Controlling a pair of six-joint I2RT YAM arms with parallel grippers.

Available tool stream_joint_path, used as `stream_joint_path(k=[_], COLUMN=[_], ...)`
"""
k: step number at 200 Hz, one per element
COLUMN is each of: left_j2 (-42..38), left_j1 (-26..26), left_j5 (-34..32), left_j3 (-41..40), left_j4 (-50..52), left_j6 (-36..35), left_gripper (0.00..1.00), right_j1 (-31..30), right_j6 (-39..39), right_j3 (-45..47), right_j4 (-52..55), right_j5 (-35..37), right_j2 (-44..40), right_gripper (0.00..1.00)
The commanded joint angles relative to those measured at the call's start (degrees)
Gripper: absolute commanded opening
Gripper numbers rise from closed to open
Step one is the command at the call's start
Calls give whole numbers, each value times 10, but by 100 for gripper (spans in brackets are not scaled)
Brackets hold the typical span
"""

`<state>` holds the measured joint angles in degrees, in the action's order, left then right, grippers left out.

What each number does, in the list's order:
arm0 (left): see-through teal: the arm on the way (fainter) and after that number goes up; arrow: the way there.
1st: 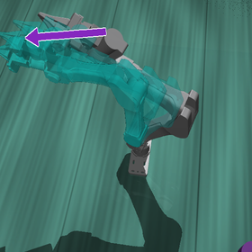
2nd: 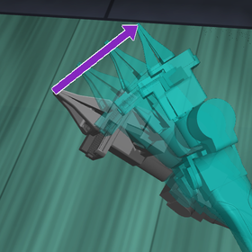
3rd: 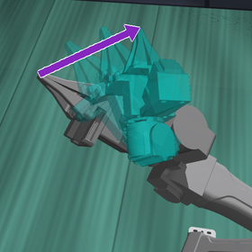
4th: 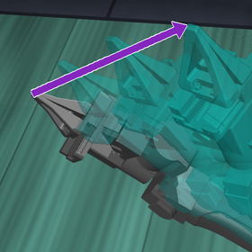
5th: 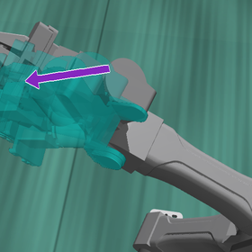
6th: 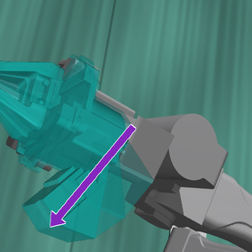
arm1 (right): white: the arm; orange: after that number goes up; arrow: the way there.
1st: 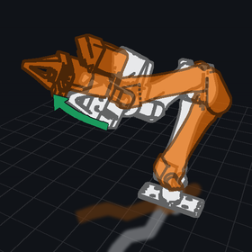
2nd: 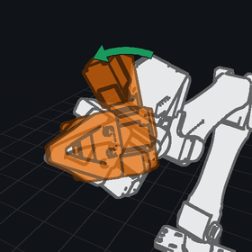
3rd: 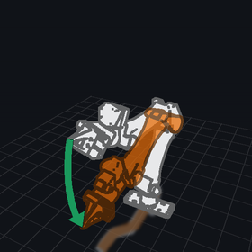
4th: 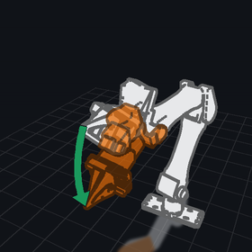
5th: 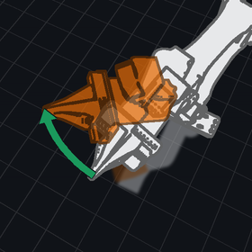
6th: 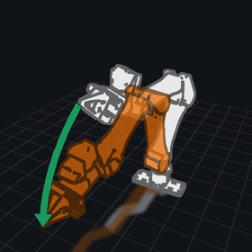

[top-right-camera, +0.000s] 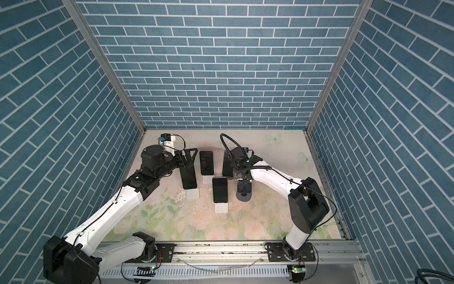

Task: Remove the phone from the phone stand
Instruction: Remove the phone from the phone stand, then place the phone at the center of the table.

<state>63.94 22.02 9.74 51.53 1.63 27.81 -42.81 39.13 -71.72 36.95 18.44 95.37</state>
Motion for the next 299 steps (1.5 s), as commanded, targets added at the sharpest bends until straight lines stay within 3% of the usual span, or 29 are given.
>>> stream_joint_path(k=[1,40,87,144,237,299], left_j2=[6,7,1,5,3,9], left_j1=[3,3,3,2,8,15], left_j5=[-2,-9,-15,-20,-6,-9], left_j3=[19,20,22,21,6,10], left_j4=[0,4,7,3,-40,-35], left_j6=[-14,-18,-30,-36,-36,-35], left_gripper=[100,100,99,100,100,100], right_j1=[-4,-4,-4,15,151,191], right_j6=[15,0,-24,-57,-111,-145], right_j3=[-17,-26,-60,-101,-100,-53], right_j4=[8,7,15,17,11,-29], right_j5=[4,-5,-5,-4,-35,-53], right_j2=[10,7,-10,-32,-67,-32], right_gripper=[60,47,38,36,34,35])
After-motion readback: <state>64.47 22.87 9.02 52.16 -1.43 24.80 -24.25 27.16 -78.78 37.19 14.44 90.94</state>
